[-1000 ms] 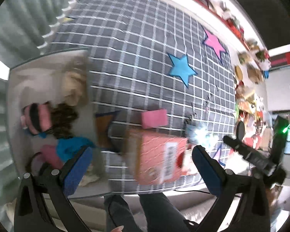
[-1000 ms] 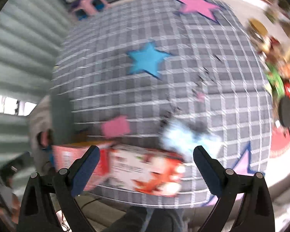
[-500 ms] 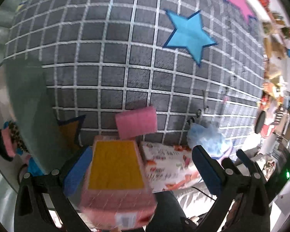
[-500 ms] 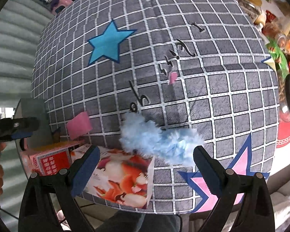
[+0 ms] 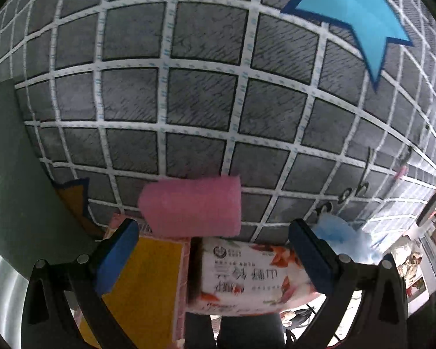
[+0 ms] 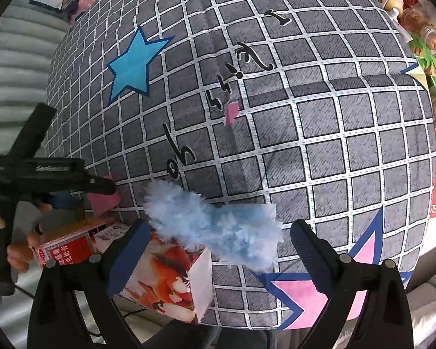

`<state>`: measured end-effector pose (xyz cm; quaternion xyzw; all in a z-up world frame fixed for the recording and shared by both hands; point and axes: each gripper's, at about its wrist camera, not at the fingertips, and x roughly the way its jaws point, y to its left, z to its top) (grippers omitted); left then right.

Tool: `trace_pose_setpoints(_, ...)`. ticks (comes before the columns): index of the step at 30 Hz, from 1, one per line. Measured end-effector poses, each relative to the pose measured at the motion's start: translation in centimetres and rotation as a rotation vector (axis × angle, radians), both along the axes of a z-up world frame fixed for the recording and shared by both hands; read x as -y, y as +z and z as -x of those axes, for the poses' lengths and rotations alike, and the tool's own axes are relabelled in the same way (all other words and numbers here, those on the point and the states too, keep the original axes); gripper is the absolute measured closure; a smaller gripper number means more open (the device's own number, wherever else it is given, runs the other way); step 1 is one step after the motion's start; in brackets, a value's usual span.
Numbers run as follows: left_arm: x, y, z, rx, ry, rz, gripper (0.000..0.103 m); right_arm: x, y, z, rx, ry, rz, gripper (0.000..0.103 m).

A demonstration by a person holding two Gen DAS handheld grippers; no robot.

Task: Organize soft objects
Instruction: 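Grasp the pink foam sponge with the left tool while the right tool grasps the light-blue plush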

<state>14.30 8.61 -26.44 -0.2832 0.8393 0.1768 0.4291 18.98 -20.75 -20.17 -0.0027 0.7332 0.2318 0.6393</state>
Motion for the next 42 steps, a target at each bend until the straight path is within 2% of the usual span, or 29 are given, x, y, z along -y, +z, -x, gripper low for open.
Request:
trace_pose_setpoints(5, 0.5, -1.8, 0.4, -0.061, -0.006, -0.025, 0.000, -0.8, -0.3, 0.6, 0.026, 0.077, 0.005, 0.005)
trace_pose_setpoints(13, 0.9, -4.4, 0.9, -0.103, -0.018, -0.041, 0.003, -3.4, -1.5, 1.6, 0.046, 0.218, 0.022, 0.005)
trace_pose_setpoints(16, 1.7, -4.8, 0.2, -0.084, -0.031, -0.037, 0.007, -4.4, -2.3, 1.6, 0.038, 0.246, 0.035, 0.005)
trace_pose_setpoints(18, 2.2, -5.1, -0.6, -0.065, -0.015, -0.032, 0.014, -5.0, -2.8, 1.7, 0.041, 0.267, 0.051, 0.005)
trace_pose_setpoints(20, 2.8, -4.9, -0.8, -0.030, 0.016, -0.009, 0.029, -5.7, -3.3, 1.9, 0.051, 0.292, 0.077, 0.005)
trace_pose_setpoints(25, 4.2, -3.7, -1.6, 0.029, -0.056, -0.062, 0.029, -6.9, -5.3, 3.0, 0.079, 0.384, 0.190, 0.005)
trace_pose_setpoints(27, 4.6, -3.5, -1.8, 0.048, -0.066, -0.069, 0.029, -6.5, -5.5, 3.2, 0.120, 0.409, 0.218, 0.005)
trace_pose_setpoints(30, 4.9, -2.9, -2.3, 0.079, -0.077, -0.095, 0.030, -4.3, -5.3, 1.9, 0.173, 0.361, 0.247, 0.005)
trace_pose_setpoints(34, 5.5, -1.6, -3.4, 0.140, -0.115, -0.138, 0.030, 0.9, -4.4, -2.4, 0.162, 0.114, 0.219, 0.005)
trace_pose_setpoints(36, 5.9, -0.9, -4.0, 0.173, -0.137, -0.157, 0.030, 3.2, -3.8, -3.7, 0.152, 0.036, 0.193, 0.005)
trace_pose_setpoints(39, 6.7, 0.5, -4.8, 0.232, -0.193, -0.193, 0.029, 5.6, -2.9, -4.0, 0.150, 0.013, 0.141, 0.005)
trace_pose_setpoints(42, 7.6, 2.0, -5.5, 0.280, -0.249, -0.226, 0.029, 5.9, -2.0, -2.6, 0.166, 0.097, 0.095, 0.005)
